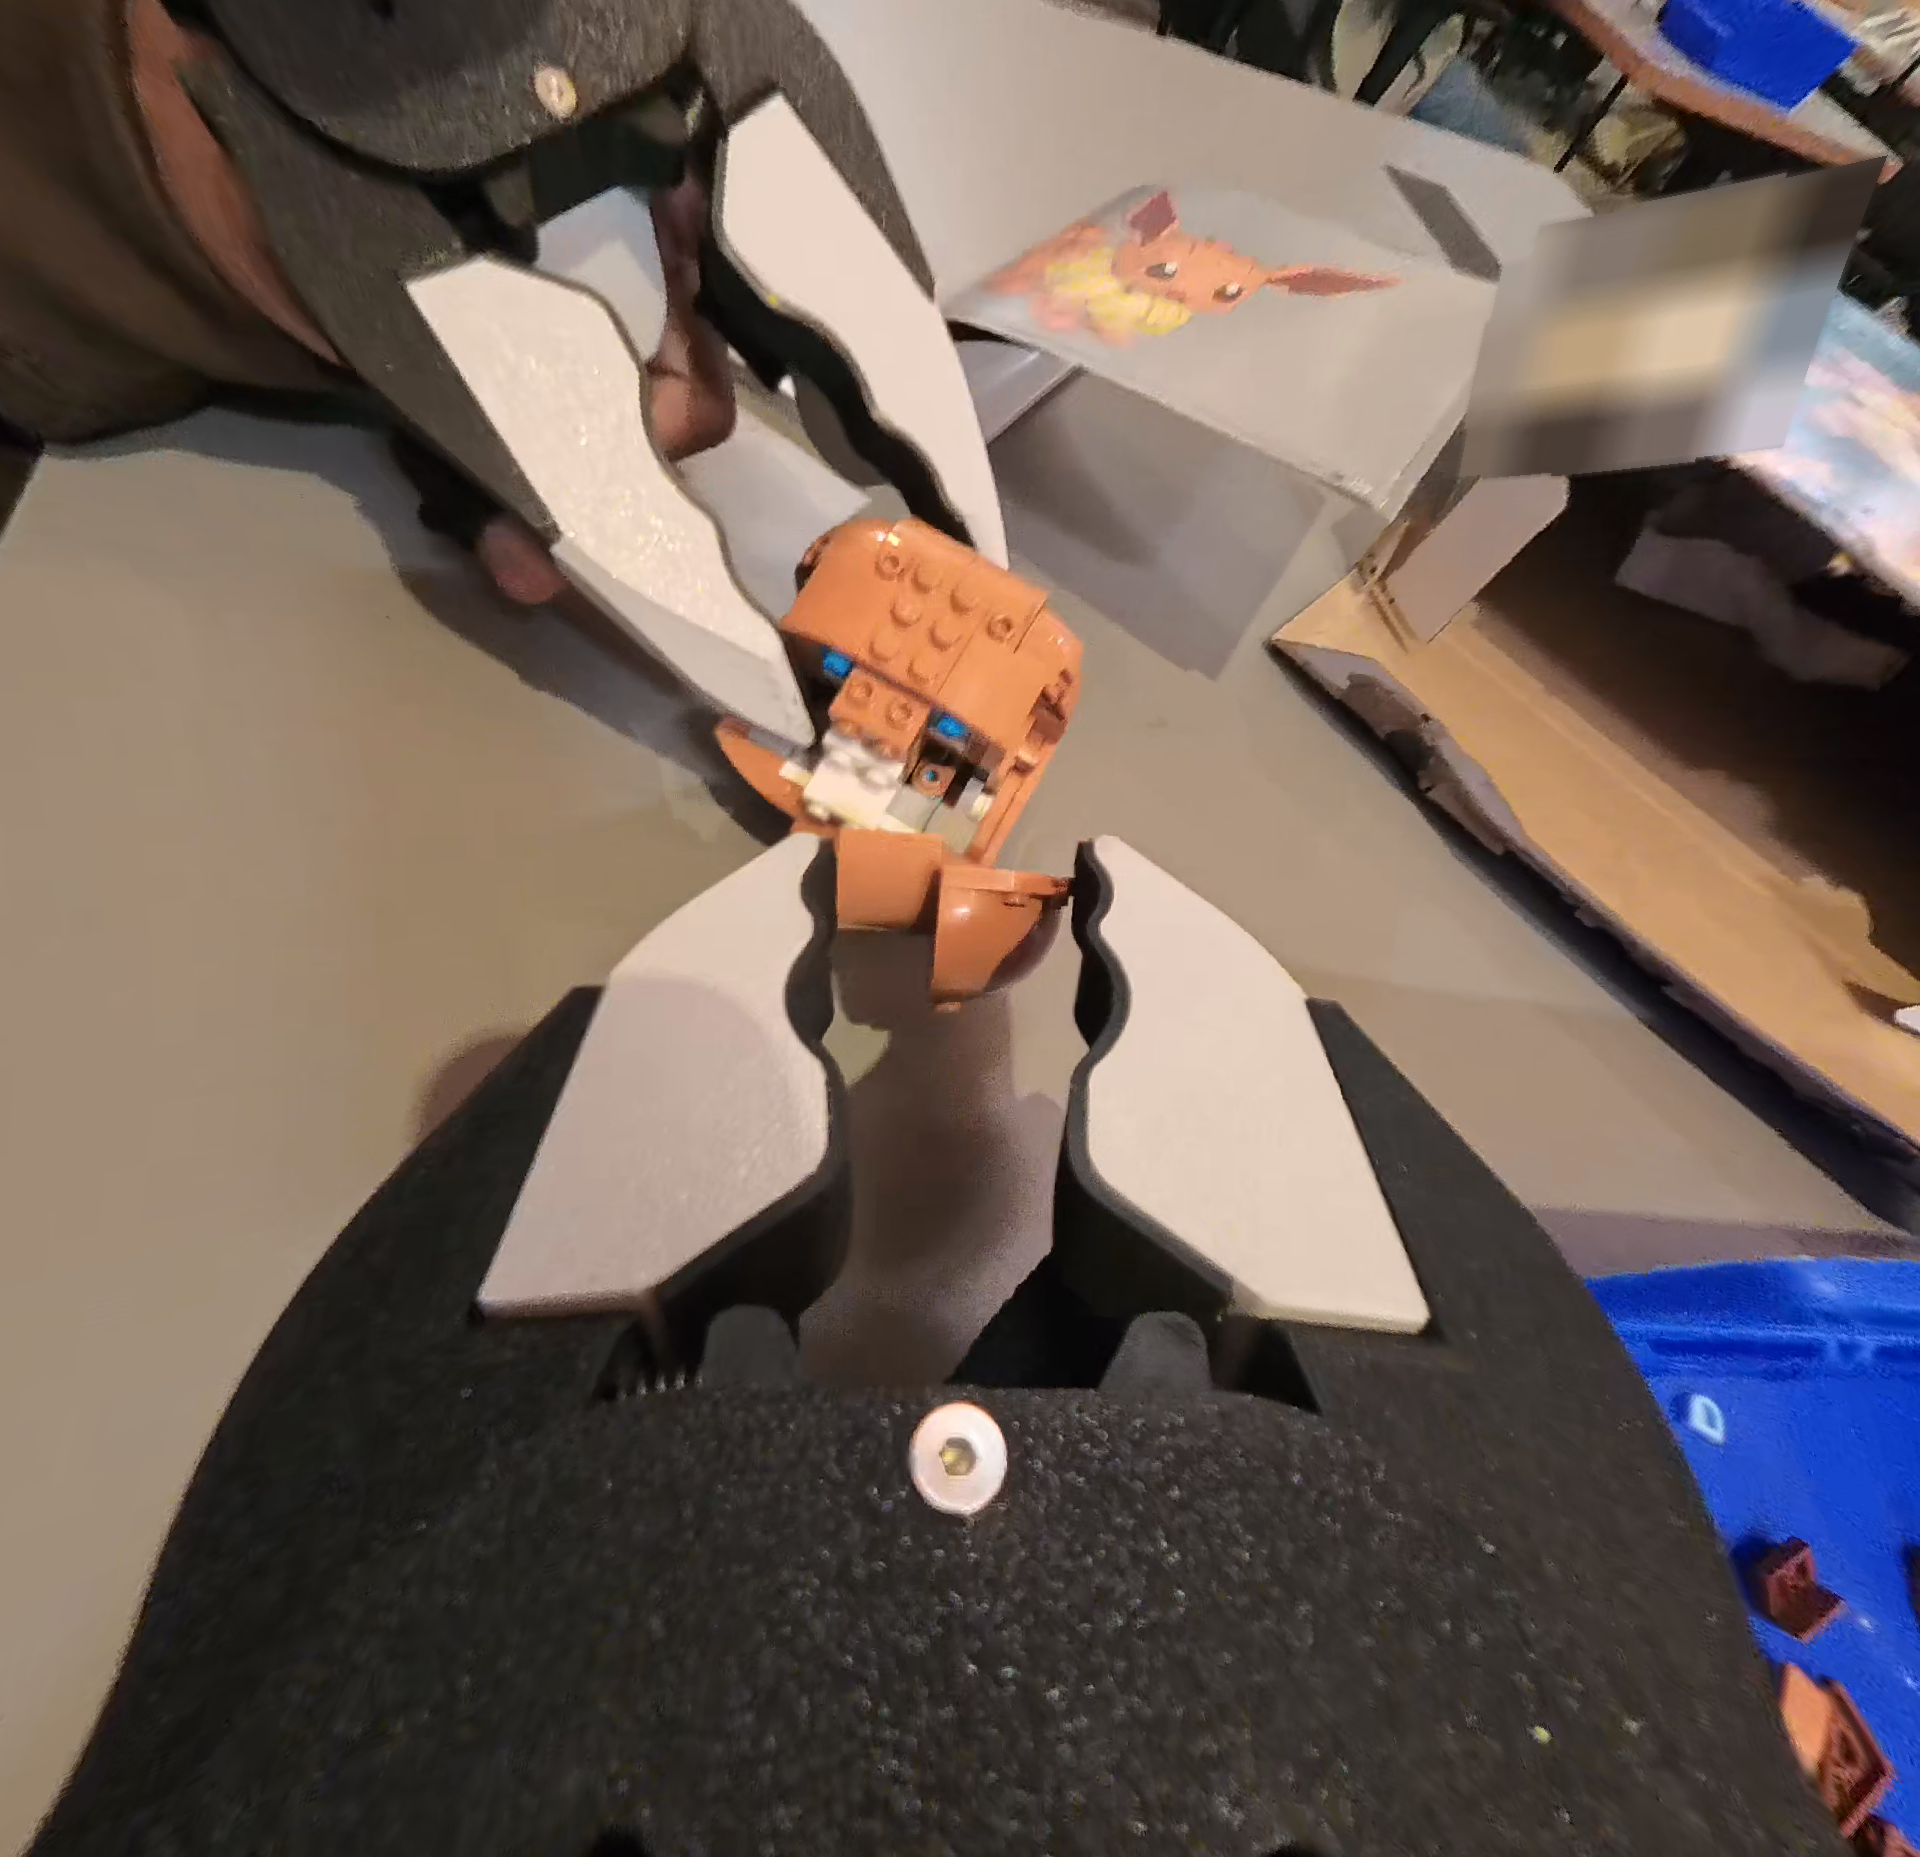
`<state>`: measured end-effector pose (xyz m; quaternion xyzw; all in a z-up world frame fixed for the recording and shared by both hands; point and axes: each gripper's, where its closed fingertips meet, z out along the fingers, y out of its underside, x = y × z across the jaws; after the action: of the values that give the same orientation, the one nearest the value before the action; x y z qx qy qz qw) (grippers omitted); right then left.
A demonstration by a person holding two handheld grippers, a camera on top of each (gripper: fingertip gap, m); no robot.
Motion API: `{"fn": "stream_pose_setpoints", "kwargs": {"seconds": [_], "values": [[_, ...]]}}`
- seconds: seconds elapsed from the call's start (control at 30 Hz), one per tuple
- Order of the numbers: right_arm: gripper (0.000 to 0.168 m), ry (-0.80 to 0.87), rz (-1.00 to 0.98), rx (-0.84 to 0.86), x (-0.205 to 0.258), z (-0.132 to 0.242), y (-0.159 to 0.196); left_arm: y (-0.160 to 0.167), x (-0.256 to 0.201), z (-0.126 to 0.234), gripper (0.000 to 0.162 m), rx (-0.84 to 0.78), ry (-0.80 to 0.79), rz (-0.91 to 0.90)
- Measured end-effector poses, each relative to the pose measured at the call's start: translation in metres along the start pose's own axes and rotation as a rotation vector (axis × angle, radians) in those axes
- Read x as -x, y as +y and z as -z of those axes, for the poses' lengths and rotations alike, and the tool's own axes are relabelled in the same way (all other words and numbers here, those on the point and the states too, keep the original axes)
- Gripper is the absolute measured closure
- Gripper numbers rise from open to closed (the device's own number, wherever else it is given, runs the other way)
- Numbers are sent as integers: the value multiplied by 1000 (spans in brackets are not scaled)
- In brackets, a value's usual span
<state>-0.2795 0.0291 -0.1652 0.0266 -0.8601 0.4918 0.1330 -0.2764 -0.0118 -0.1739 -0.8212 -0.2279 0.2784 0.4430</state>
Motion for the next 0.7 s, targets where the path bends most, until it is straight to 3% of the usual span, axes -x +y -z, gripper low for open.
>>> {"fn": "stream_pose_setpoints", "kwargs": {"seconds": [0.13, 0.37, 0.53, 0.7], "values": [[125, 52, 46, -38, -6, 4, -6, -10, -6, 4, 104, -59, 61, 67], [125, 187, 332, -175, 5, 15, -40, -52, -4, 34, 107, -339, 213, 311], [125, 237, 524, -239, 24, 18, -54, -63, -30, 35, 118, -293, 316, 312], [125, 245, 635, -212, 35, 12, -53, -66, -50, 28, 119, -213, 370, 348]]}}
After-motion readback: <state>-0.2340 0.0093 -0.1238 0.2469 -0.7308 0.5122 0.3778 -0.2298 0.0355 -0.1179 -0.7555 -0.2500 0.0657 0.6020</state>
